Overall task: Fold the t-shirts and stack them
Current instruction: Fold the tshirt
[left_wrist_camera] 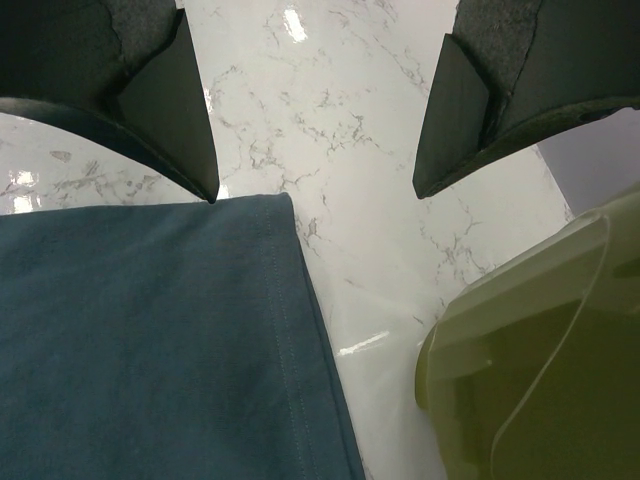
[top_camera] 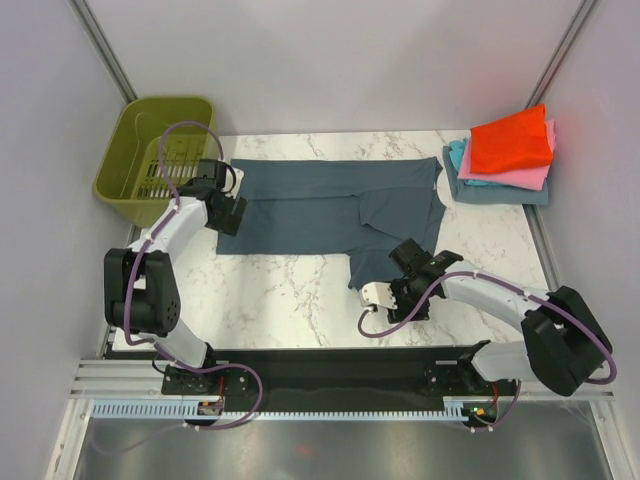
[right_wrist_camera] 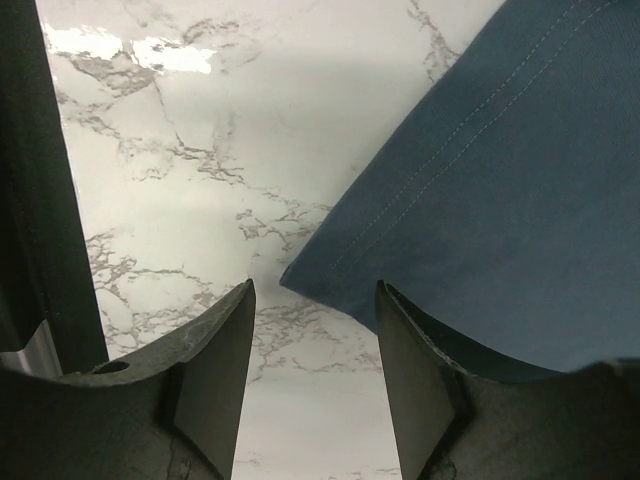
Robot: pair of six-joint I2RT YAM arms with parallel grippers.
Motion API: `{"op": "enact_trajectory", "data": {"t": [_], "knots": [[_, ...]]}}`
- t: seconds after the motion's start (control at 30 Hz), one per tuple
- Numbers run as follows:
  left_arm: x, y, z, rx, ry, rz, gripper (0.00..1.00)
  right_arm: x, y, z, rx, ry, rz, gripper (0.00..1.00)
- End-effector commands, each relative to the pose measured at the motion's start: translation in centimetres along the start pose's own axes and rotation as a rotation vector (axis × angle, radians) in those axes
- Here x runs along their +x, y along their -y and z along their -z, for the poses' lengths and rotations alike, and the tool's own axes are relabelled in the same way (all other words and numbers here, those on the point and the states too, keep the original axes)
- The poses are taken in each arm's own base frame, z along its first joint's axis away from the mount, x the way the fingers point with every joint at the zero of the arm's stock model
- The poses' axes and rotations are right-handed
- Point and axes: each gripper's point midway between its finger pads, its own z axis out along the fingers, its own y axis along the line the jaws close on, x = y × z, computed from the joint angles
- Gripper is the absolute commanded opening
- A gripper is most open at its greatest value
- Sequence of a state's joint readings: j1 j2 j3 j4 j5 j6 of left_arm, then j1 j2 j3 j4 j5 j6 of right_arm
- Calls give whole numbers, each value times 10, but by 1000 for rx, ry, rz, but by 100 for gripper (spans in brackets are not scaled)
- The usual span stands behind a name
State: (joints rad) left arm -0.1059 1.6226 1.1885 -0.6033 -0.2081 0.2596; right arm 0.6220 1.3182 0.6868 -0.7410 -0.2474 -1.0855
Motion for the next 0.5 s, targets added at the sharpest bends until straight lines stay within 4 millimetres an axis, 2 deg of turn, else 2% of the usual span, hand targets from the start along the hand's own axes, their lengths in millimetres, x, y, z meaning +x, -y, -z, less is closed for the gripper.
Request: {"op": "enact_trajectory", "data": {"t": [0.0,0.03,0.1,0.13,0.23,0.37,0.43,0.47], "knots": [[-18,-8,3,-20,46,10,87,0,5,-7,14,-6,16,59],[-16,-7,3,-16,42,9,87,0,6,-8,13,-10,15,58],[-13,-6,2,-12,29,12,87,1,6,-12,2,-17,-3,50],[-7,-3,2,2,9,27,87,0,7,-12,2,-21,-8,41],[5,9,1,64,-42,97,86,0,9,-14,8,-25,-26,29],[24,6,2,61,-79,112,86,-3,15,-11,40,-11,-38,14],[41,30,8,158,-124,192,84,-4,16,-8,54,-8,-42,10],[44,31,8,160,-130,193,83,-3,17,-7,60,-10,-43,9]]}}
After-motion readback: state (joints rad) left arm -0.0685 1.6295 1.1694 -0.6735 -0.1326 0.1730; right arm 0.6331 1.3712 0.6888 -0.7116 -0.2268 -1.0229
